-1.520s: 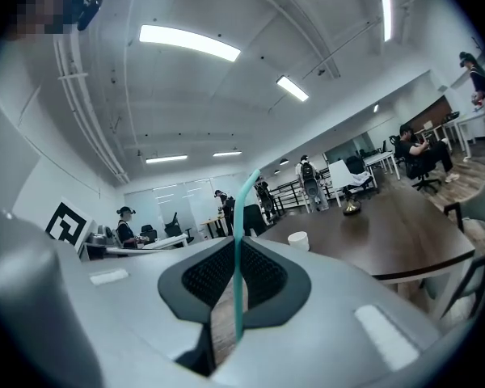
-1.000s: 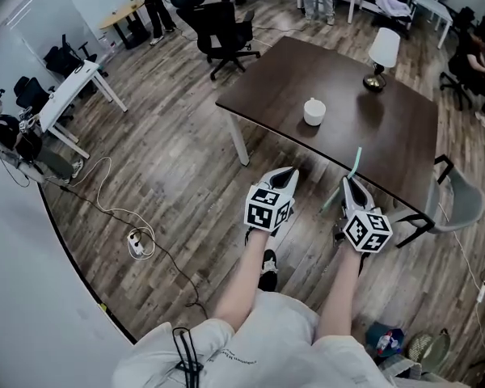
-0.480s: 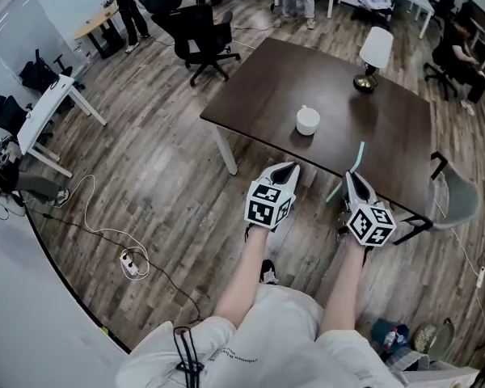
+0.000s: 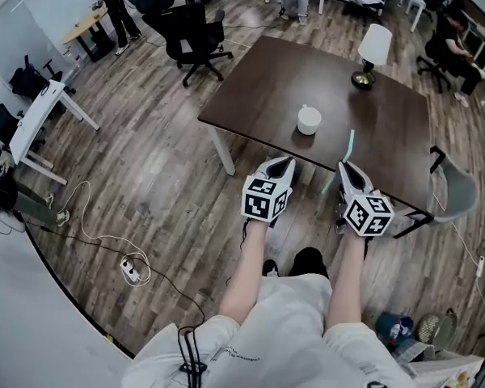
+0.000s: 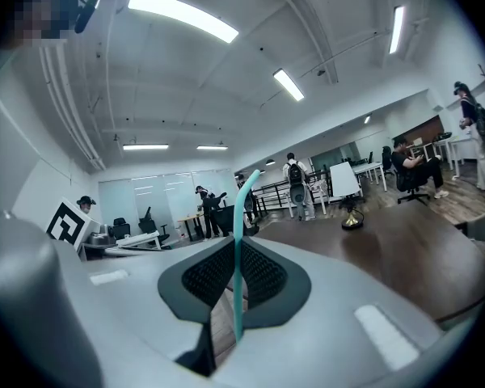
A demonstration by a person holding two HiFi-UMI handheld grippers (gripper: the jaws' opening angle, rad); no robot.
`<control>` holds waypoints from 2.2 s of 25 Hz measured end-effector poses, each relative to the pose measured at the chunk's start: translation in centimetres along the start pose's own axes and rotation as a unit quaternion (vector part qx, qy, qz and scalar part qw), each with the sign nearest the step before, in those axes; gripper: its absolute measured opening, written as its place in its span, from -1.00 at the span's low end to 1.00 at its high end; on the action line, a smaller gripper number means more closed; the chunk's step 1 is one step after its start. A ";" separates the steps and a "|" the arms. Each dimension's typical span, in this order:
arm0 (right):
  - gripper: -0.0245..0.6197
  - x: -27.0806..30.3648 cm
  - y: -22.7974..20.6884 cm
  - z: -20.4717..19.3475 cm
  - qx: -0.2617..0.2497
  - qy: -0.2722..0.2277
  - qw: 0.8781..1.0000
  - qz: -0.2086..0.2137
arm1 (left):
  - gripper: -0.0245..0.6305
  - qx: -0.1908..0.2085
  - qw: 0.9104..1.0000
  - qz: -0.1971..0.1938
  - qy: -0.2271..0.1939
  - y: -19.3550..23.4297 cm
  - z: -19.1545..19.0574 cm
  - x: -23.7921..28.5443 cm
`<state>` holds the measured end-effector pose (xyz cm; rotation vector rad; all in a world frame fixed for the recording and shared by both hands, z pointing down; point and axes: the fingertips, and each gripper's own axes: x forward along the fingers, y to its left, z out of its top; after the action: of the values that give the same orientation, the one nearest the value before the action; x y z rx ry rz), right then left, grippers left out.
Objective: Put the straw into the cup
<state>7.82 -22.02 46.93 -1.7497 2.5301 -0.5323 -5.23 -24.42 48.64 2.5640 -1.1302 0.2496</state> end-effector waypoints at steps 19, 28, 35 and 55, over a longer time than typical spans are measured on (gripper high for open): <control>-0.78 6.0 -4.1 1.7 0.010 -0.010 1.000 0.001 | -0.92 0.012 1.000 0.013 0.002 3.8 2.0 4.9; -0.78 12.8 -6.2 4.0 0.023 -0.021 0.999 0.012 | -0.92 0.022 0.999 0.029 0.001 8.7 5.0 8.9; -0.78 18.2 -8.3 5.4 0.032 -0.021 0.999 0.019 | -0.92 0.026 0.999 0.030 0.011 11.5 6.7 13.3; -0.78 29.9 -14.6 8.1 0.045 0.004 0.997 0.055 | -0.92 0.022 0.998 0.052 0.033 17.3 9.2 23.7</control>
<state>11.55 -55.98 48.73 -1.5716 2.5458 -0.6369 -1.88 -54.88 50.74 2.5168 -1.2490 0.3844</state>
